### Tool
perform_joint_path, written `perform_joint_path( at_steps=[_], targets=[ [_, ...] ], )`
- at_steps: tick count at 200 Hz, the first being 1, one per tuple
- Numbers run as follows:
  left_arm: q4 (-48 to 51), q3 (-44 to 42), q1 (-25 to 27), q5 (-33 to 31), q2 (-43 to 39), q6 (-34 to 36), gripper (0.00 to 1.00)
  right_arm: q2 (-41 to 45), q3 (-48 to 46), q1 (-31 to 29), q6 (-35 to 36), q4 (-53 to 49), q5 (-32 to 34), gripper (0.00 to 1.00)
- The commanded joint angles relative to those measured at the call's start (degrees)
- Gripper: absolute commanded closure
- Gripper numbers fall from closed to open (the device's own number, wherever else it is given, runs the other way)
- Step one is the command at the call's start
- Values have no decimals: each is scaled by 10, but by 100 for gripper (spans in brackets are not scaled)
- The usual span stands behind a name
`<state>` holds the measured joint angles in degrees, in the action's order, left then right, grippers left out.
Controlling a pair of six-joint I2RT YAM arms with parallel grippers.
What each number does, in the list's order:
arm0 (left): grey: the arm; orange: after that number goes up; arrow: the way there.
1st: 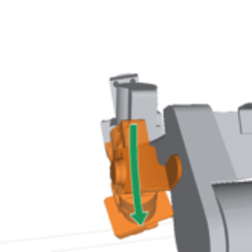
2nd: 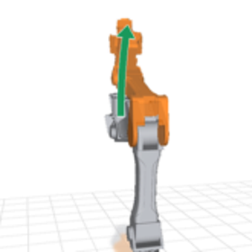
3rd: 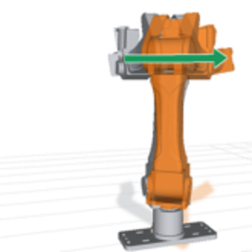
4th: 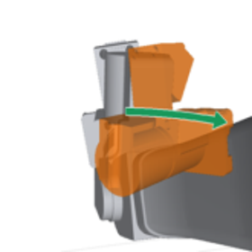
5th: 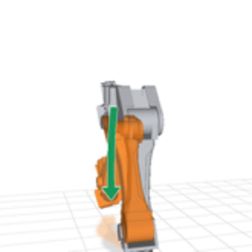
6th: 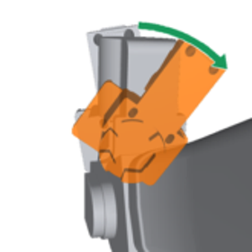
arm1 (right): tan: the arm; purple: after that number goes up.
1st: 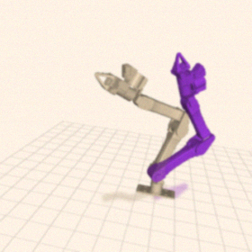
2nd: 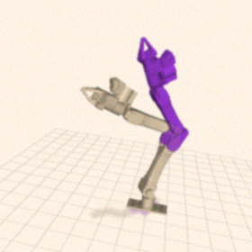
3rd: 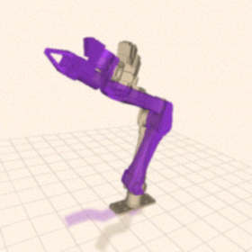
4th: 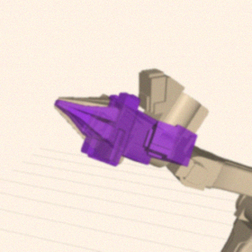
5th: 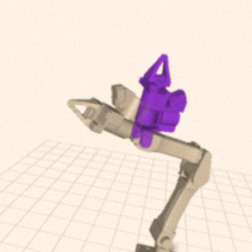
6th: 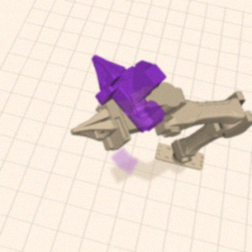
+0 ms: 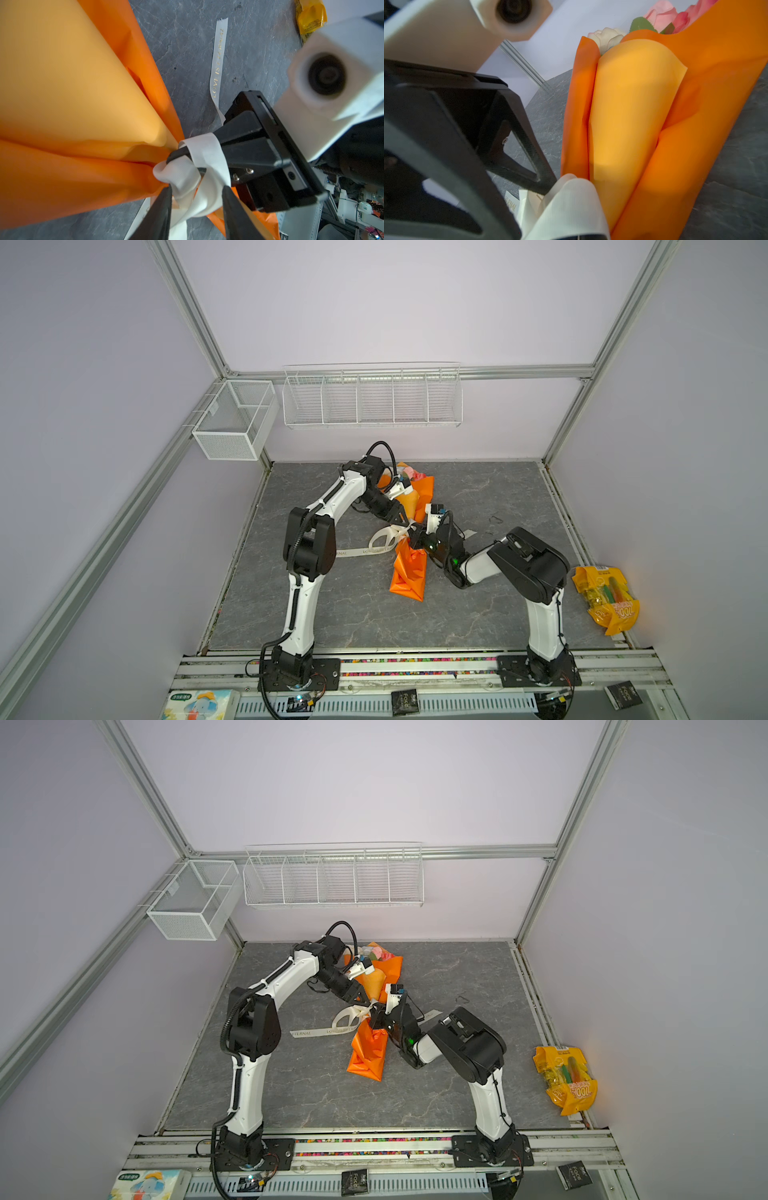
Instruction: Tie the bouquet of fake flowers
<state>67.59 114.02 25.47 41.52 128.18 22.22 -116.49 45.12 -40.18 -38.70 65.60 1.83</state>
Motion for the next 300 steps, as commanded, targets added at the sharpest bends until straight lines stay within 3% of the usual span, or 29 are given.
perform_joint_path(
  at_steps=[1,29,90,140,171,248,300],
  targets=[
    [15,3,2,-14,-2,8,53,17,9,5,16,32,-19,93],
    [-8,-3,0,-15,-8,-6,51,14,8,9,16,47,-31,93],
    [2,9,-3,14,3,-2,64,5,14,12,7,59,-60,92],
    [-1,5,-10,33,-4,0,91,10,17,13,11,38,-70,92],
    [-36,-22,-12,30,-22,-22,100,25,10,15,15,1,-71,91],
    [-176,-123,-15,25,-77,-115,100,146,-44,17,19,-159,-81,67],
    [-236,-172,-17,20,-115,-150,100,244,-25,21,5,-341,-57,64]
  ],
)
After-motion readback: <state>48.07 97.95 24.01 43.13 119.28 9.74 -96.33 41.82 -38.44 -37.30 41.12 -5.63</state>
